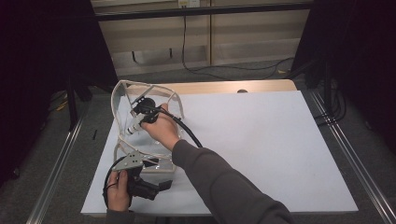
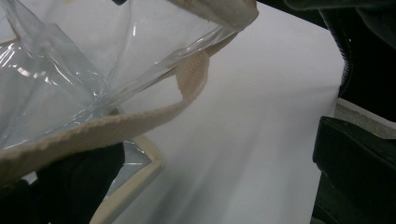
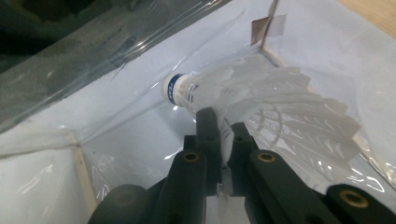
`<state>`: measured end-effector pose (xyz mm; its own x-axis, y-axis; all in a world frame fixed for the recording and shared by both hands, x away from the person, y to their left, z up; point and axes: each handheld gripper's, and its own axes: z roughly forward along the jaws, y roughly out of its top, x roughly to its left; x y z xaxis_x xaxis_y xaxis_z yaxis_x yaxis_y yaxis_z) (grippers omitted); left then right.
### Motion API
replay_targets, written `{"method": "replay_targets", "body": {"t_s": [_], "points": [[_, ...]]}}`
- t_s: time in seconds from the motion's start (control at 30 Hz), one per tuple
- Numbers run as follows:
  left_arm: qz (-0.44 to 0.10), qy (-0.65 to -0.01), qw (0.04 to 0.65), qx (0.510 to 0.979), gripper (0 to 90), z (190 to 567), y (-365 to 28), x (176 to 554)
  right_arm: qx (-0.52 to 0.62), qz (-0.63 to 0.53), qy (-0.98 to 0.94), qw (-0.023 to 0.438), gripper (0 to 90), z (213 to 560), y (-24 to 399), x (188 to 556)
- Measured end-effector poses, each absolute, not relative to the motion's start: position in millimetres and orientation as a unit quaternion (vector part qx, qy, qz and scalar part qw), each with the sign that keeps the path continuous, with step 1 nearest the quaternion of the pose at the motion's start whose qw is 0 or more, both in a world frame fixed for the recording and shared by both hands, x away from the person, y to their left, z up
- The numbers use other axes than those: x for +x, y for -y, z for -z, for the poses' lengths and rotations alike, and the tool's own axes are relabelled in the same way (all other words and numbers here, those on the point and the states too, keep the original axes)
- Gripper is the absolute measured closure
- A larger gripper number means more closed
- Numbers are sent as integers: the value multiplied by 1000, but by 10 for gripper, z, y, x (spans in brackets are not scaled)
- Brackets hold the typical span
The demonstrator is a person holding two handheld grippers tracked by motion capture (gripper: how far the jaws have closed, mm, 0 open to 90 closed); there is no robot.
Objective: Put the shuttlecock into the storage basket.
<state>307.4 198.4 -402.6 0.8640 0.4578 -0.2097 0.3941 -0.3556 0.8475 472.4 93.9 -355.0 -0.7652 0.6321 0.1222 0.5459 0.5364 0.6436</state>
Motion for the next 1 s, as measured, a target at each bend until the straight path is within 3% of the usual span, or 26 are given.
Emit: {"method": "replay_targets", "body": {"t_s": [0.9, 1.0], "points": [[-32, -259, 502, 825, 23, 4033, -1982, 3078, 308, -299, -902, 39, 847, 3839, -1002, 4750], [-31, -260, 502, 824, 23, 4033, -1980, 3077, 300, -295, -906, 34, 801, 3854, -1005, 4753]]}}
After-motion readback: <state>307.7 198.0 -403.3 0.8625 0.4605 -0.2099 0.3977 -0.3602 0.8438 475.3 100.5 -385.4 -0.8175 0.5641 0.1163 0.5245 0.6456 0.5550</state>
